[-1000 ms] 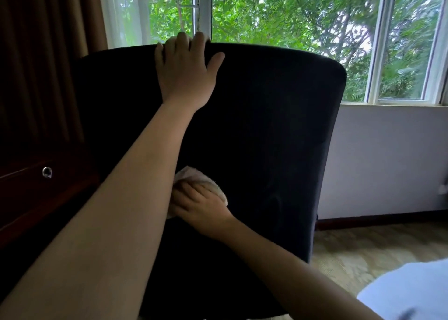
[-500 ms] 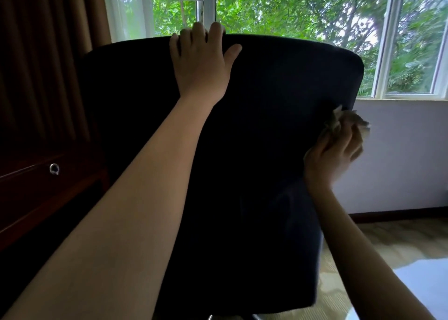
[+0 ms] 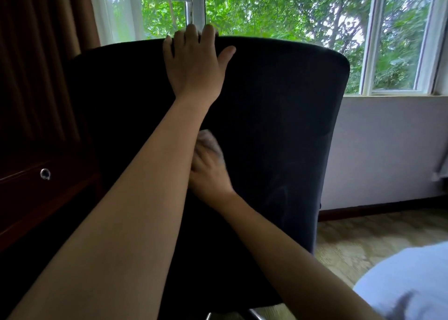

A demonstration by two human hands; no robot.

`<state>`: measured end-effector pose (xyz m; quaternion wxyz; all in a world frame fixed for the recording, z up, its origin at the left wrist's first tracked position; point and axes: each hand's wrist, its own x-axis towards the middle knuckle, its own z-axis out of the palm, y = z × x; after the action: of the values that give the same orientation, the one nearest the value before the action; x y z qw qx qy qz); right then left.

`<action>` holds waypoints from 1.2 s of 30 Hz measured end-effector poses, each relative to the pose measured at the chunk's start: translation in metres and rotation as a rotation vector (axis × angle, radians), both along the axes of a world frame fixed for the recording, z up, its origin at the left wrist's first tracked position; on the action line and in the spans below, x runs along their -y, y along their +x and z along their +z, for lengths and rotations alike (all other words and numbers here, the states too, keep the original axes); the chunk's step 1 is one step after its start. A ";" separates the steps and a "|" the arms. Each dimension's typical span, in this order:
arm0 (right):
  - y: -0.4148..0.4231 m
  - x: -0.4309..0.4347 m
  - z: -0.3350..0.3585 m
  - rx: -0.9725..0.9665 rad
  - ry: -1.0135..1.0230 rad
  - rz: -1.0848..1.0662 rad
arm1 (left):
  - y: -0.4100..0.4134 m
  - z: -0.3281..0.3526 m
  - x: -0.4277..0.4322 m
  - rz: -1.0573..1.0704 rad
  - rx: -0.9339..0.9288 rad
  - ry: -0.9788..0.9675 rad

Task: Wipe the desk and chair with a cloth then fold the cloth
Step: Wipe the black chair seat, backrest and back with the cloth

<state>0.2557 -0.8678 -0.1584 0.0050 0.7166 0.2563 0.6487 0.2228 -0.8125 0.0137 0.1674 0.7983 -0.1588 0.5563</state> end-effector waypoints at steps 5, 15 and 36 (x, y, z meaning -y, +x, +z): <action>-0.020 0.120 0.003 0.158 0.288 -0.320 | 0.002 -0.001 -0.001 0.014 0.017 0.003; -0.028 0.159 -0.003 0.124 0.894 -0.277 | 0.006 -0.001 0.011 0.030 0.034 -0.004; -0.034 0.166 -0.016 0.043 0.359 -0.357 | 0.009 -0.004 0.004 -0.008 0.020 -0.040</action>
<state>0.2216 -1.0339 -0.1746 -0.0024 0.7259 0.0063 0.6878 0.2318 -0.8162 0.0097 0.1838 0.7886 -0.1523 0.5667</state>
